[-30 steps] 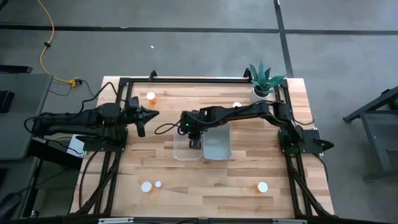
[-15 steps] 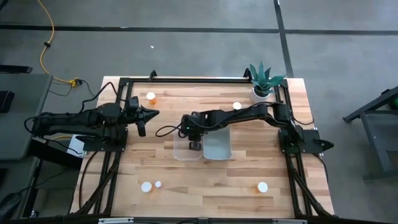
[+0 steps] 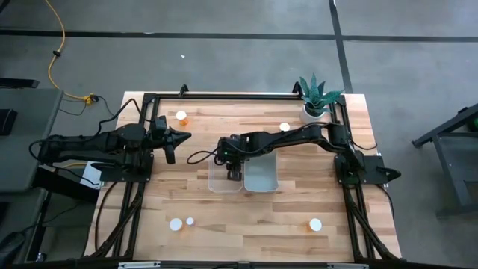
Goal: Pick and place medicine bottles into bin by pill shape (circle, oval)
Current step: Put the small pink pill bottle into the transparent bin, then put the large orange pill bottle into the gray bin
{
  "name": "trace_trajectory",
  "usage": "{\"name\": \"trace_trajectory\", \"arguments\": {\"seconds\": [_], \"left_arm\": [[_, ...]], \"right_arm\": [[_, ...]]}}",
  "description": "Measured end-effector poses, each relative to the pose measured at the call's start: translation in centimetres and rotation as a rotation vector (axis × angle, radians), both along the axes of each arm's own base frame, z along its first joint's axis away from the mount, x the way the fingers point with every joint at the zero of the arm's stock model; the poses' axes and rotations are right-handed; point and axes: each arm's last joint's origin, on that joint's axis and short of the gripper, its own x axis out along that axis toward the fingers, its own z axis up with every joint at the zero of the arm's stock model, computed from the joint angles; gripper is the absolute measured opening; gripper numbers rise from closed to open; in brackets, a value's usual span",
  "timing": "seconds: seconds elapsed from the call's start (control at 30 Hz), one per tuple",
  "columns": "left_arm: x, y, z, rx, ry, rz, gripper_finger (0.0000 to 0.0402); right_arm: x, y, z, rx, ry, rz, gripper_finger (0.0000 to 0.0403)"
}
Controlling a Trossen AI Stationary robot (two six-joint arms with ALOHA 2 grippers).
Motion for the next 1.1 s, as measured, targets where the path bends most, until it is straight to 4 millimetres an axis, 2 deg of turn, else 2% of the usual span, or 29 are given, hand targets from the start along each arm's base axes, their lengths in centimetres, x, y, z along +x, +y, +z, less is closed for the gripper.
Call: {"name": "trace_trajectory", "arguments": {"seconds": [0.2,0.3,0.47,0.57,0.67,0.73,0.87,1.0,1.1], "left_arm": [[0.0,0.0,0.0,0.000,0.000,0.000,0.0000],[0.0,0.0,0.0,0.000,0.000,0.000,0.0000],[0.0,0.0,0.0,0.000,-0.001,0.000,0.0000],[0.0,0.0,0.0,0.000,0.002,0.000,0.0000],[-0.1,0.0,-0.2,-0.003,0.016,0.000,0.0000],[-0.1,0.0,-0.2,0.003,0.021,-0.002,0.0000],[0.0,0.0,-0.1,0.018,0.023,-0.011,0.0000],[0.0,0.0,0.1,0.023,0.002,-0.014,0.0000],[0.1,0.0,0.6,0.046,-0.043,-0.016,0.0000]], "right_arm": [[0.0,0.0,0.0,0.000,-0.003,0.001,0.0163],[-0.1,0.0,0.7,0.000,-0.022,0.001,0.0163],[-0.6,-0.3,4.8,-0.012,-0.122,0.040,0.0164],[-1.8,-0.8,7.3,-0.024,-0.156,0.048,0.0164],[-4.0,-1.5,9.8,-0.021,-0.182,0.024,0.0163],[-6.0,-1.8,10.3,-0.006,-0.182,-0.011,0.0163],[-11.0,-1.6,9.1,0.060,-0.238,-0.115,0.0163],[-15.7,-0.9,8.5,0.162,-0.408,-0.231,0.0163],[-18.4,-0.6,8.6,0.185,-0.574,-0.298,0.0163]]}}
